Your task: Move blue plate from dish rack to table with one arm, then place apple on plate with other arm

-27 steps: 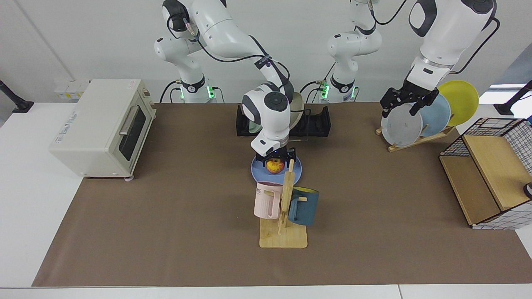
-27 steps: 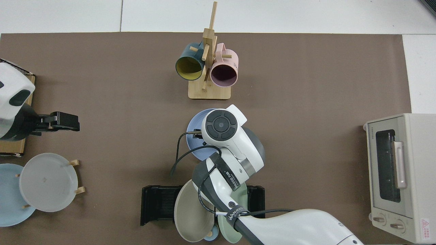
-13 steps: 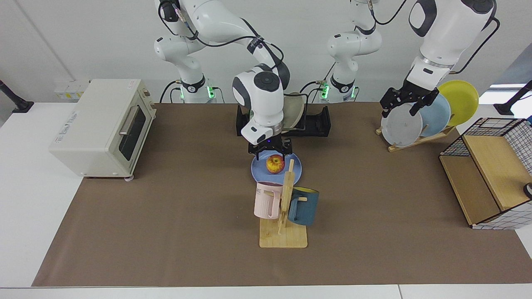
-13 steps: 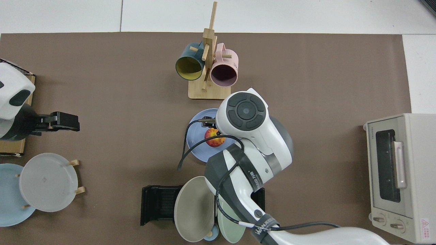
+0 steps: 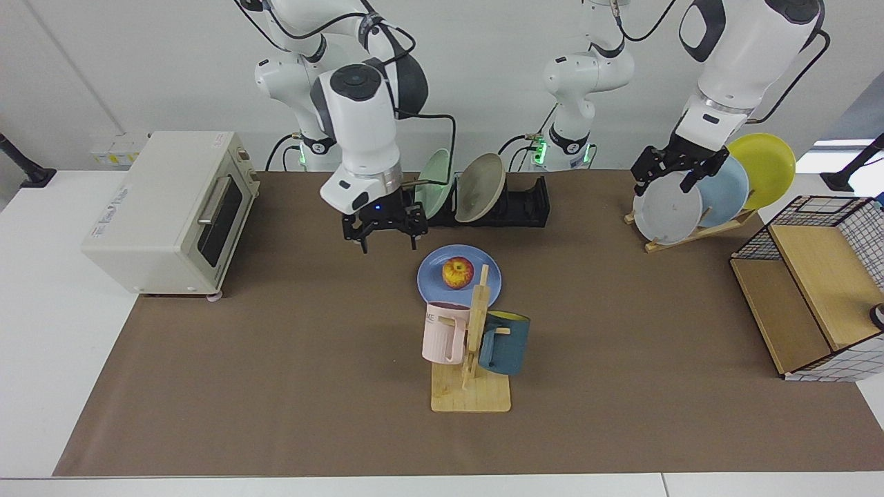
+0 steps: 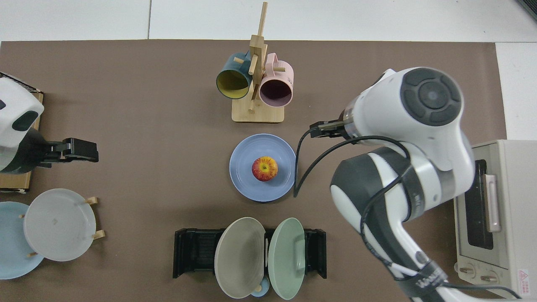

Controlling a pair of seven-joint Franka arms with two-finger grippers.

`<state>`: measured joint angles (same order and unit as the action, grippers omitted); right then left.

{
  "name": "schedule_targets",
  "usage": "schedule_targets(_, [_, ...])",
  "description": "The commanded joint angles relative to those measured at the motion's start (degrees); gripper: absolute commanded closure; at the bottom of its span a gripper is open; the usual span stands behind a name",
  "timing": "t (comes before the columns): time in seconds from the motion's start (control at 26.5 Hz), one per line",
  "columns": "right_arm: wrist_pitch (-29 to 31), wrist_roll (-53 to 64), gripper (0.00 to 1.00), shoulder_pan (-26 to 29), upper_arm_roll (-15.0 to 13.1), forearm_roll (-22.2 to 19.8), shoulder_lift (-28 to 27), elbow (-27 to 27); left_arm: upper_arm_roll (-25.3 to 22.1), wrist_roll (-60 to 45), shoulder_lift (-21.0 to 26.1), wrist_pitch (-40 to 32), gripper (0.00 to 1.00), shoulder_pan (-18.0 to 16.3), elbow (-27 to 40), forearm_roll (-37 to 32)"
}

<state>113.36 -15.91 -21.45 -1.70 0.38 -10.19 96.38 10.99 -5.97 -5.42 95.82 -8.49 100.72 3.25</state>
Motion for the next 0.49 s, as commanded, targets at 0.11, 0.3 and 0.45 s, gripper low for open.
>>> schedule_targets(0.11, [-0.9,12.3,0.00,11.0,0.9,-0.2,2.0,1.4,-0.2,0.1,-0.8,-0.3,0.00,0.4,1.1,-1.1])
schedule_targets(0.3, [-0.6,22.1,0.00,16.9,0.9,0.1,1.8,1.5,-0.2,0.1,-0.8,-0.1,0.00,0.4,1.1,-1.1])
schedule_targets(0.45, [-0.9,22.3,0.00,19.6,0.7,-0.3,2.3,1.4,-0.2,0.1,-0.8,-0.1,0.00,0.4,1.1,-1.1])
